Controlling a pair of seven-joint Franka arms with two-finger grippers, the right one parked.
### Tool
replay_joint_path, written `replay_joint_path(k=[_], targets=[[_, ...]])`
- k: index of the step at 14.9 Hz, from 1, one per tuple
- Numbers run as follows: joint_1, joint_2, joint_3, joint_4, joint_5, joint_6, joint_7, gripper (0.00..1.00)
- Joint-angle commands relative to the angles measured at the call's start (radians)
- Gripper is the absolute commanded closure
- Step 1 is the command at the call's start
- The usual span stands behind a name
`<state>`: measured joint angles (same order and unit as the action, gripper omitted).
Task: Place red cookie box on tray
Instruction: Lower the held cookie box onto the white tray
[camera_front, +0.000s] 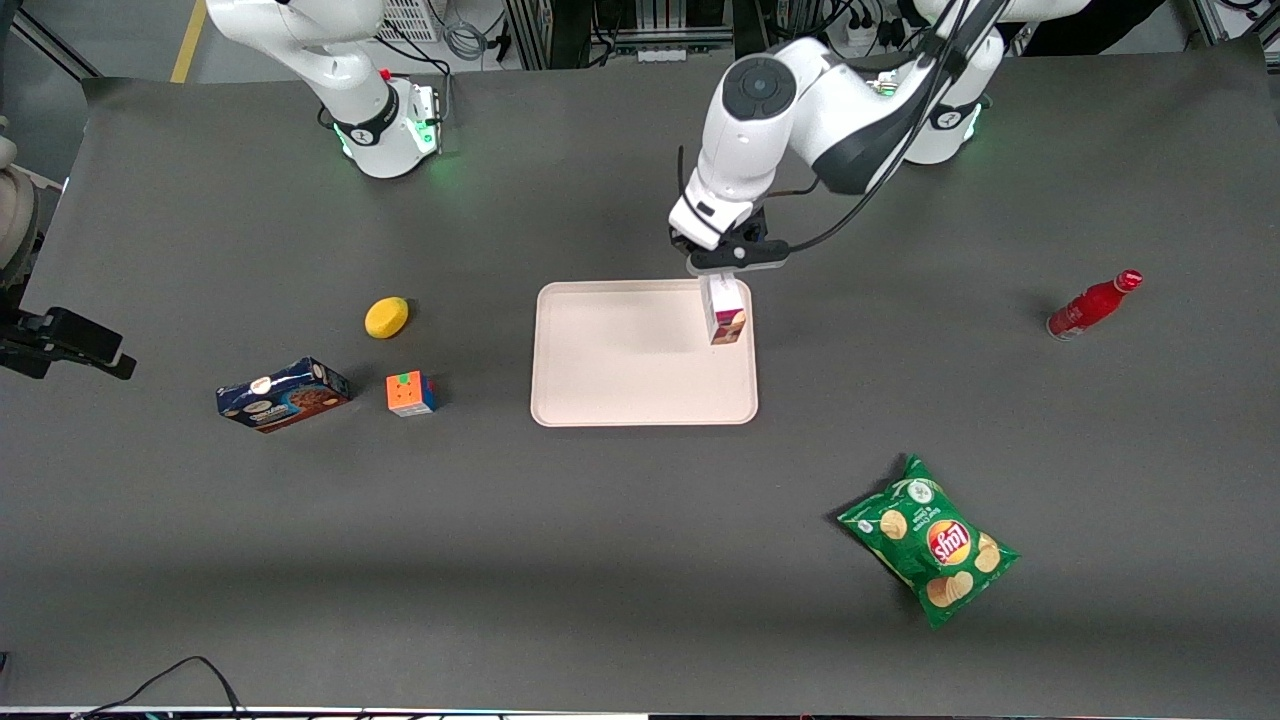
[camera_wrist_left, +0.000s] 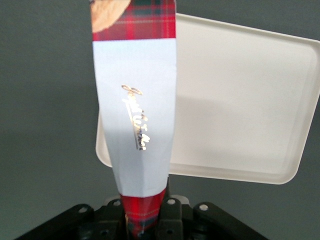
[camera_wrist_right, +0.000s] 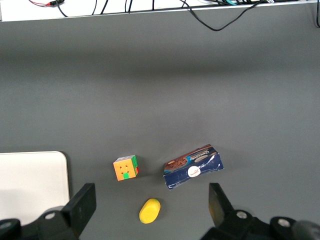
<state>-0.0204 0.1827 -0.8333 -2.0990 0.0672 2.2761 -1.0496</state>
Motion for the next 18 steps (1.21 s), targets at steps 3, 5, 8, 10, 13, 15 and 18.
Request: replay_joint_path(k=[3, 5, 8, 10, 13, 15, 18], targets=[[-0.029, 0.178, 0.006, 0.0, 0.228, 0.117, -0.086, 0.85], [-0.029, 0.239, 0.017, 0.011, 0.351, 0.125, -0.102, 0.85], [-0.029, 0.314, 0.046, 0.034, 0.446, 0.16, -0.162, 0.85], [-0.029, 0.345, 0.071, 0.06, 0.456, 0.158, -0.162, 0.85], [-0.03, 0.391, 0.086, 0.086, 0.503, 0.158, -0.165, 0.85], [-0.032, 0.402, 0.097, 0.09, 0.52, 0.161, -0.167, 0.85], [-0.033, 0.422, 0.097, 0.094, 0.525, 0.163, -0.167, 0.82]])
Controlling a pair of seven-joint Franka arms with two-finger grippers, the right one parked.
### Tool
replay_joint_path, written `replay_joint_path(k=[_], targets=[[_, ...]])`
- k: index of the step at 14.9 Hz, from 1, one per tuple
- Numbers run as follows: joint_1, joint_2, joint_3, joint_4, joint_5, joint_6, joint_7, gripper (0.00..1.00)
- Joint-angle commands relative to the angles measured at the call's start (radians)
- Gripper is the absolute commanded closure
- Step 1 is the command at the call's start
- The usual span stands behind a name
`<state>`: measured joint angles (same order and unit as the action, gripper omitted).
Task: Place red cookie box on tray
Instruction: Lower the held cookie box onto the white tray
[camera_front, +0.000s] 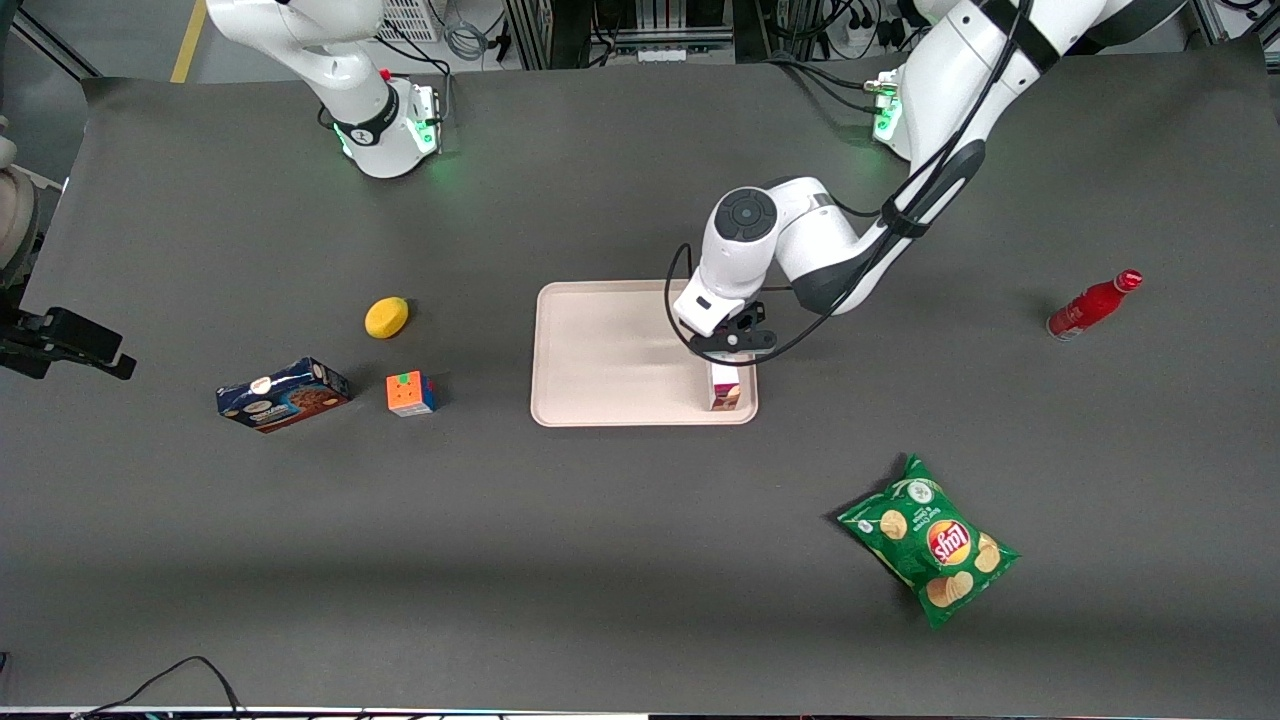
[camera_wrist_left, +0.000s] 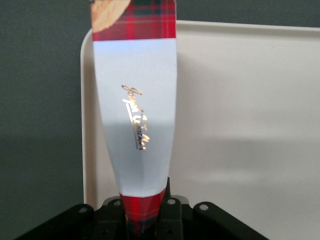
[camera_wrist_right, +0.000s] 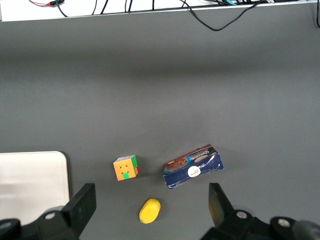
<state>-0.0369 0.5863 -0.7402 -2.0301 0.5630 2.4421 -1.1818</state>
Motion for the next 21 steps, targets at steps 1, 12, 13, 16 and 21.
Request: replay_joint_path(k=[1, 12, 13, 16, 21], targets=[[-0.017, 0.02, 0.004, 0.027, 0.034, -0.003, -0.035, 0.82], [-0.021, 0.049, 0.027, 0.073, 0.04, -0.009, -0.033, 0.0], [-0.021, 0.047, 0.025, 0.074, 0.04, -0.009, -0.033, 0.0], [-0.02, 0.044, 0.025, 0.08, 0.04, -0.018, -0.03, 0.0], [-0.02, -0.025, 0.012, 0.139, 0.041, -0.162, -0.009, 0.0]])
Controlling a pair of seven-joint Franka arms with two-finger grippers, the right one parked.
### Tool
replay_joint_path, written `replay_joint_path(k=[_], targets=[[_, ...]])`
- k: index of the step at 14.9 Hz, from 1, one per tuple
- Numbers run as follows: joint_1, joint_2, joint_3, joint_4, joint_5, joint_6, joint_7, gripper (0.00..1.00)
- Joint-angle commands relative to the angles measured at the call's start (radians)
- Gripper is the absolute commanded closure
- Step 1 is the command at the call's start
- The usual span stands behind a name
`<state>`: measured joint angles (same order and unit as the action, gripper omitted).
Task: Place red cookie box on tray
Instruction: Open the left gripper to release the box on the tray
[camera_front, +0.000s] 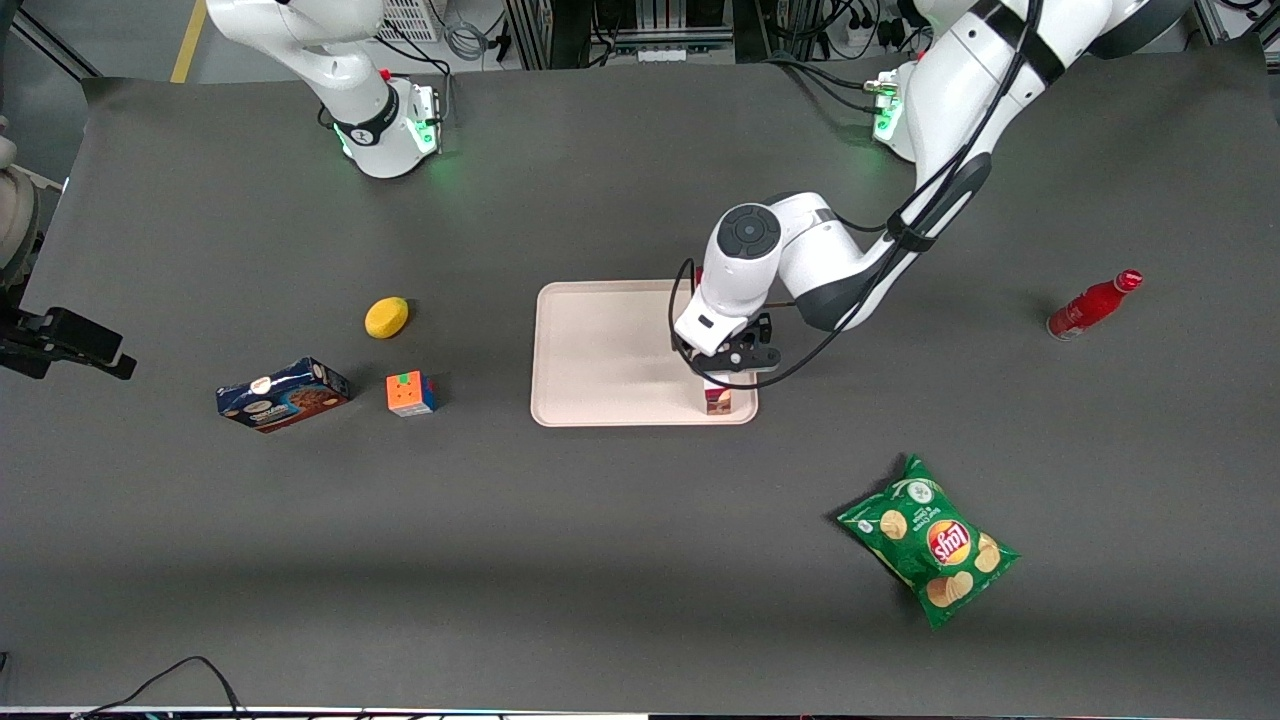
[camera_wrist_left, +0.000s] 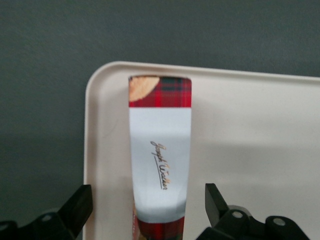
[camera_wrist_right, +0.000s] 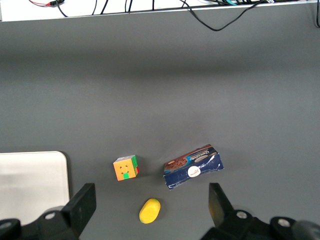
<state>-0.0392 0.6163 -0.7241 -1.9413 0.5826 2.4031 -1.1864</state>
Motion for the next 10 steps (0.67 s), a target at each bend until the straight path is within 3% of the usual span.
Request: replay_joint_path(k=[1, 3, 7, 10], targets=[[-0.013, -0.091, -0.024, 0.053, 0.014, -0.157, 0.042, 0.0], [-0.002, -0.17, -0.04, 0.061, -0.013, -0.234, 0.205, 0.0], [0.007, -0.306, 0.012, 0.201, -0.249, -0.491, 0.556, 0.0], [0.004, -0.432, 0.107, 0.298, -0.34, -0.672, 0.729, 0.0]])
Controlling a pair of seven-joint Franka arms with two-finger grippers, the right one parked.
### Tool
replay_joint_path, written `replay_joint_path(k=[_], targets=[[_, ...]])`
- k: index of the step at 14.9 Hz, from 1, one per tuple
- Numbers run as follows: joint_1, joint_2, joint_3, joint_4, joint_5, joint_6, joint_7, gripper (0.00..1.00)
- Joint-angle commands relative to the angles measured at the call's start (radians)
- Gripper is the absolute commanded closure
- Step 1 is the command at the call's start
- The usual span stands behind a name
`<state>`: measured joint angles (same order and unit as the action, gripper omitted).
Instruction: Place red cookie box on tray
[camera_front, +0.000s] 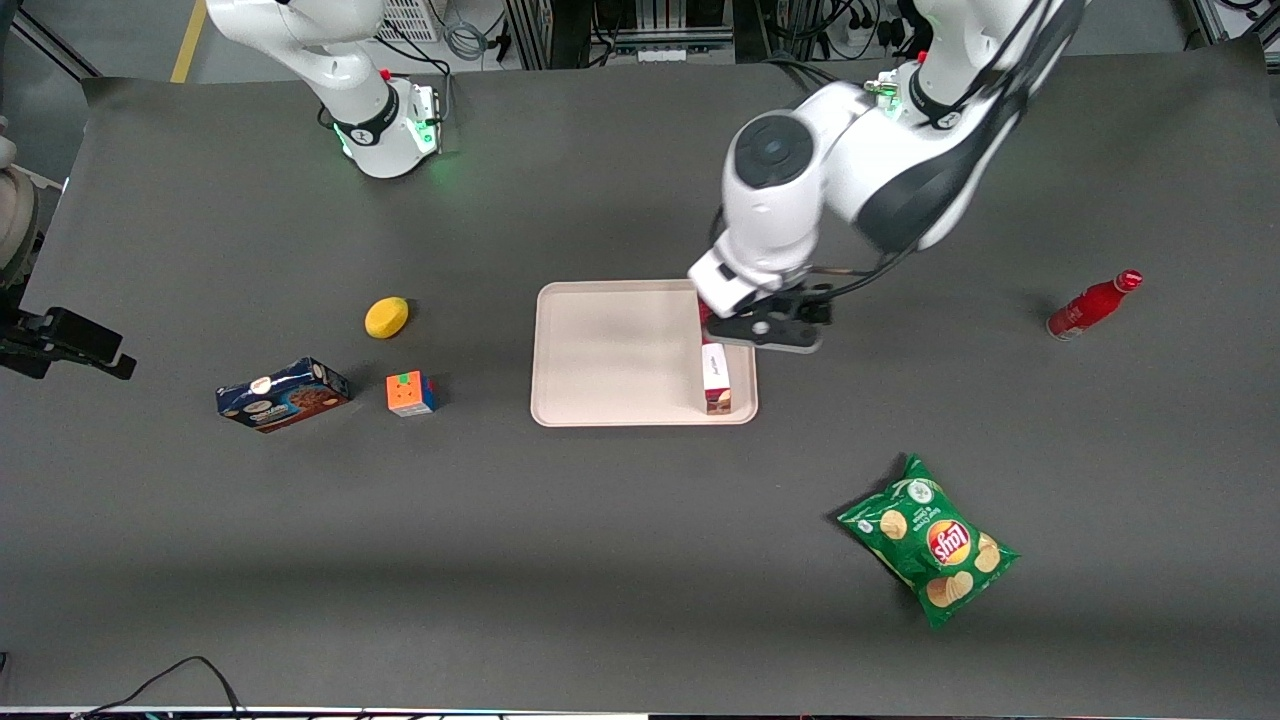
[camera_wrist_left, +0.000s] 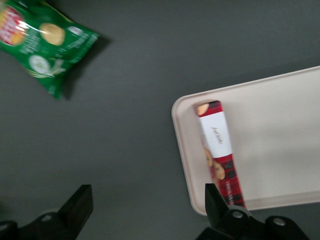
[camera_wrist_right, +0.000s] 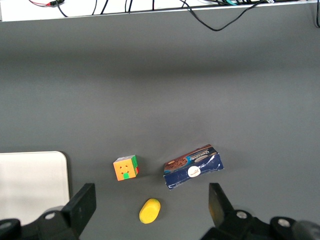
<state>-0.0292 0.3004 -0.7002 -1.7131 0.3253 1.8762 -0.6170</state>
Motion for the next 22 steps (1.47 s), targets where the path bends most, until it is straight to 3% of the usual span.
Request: replay_joint_path(k=[1, 5, 7, 9, 14, 16, 20, 22], targets=[[-0.006, -0.151, 0.126, 0.098, -0.109, -0.202, 0.215, 0.0], [-0.021, -0.289, 0.368, 0.104, -0.238, -0.296, 0.431, 0.0], [-0.021, -0.326, 0.465, 0.099, -0.303, -0.339, 0.445, 0.0], [-0.021, -0.354, 0.534, 0.048, -0.321, -0.328, 0.457, 0.0], [-0.018, -0.434, 0.625, -0.071, -0.322, -0.264, 0.48, 0.0], [-0.017, -0.432, 0.659, -0.077, -0.319, -0.241, 0.554, 0.0], [-0.018, -0.425, 0.668, -0.062, -0.386, -0.227, 0.543, 0.0], [-0.015, -0.402, 0.671, -0.016, -0.381, -0.216, 0.542, 0.0]])
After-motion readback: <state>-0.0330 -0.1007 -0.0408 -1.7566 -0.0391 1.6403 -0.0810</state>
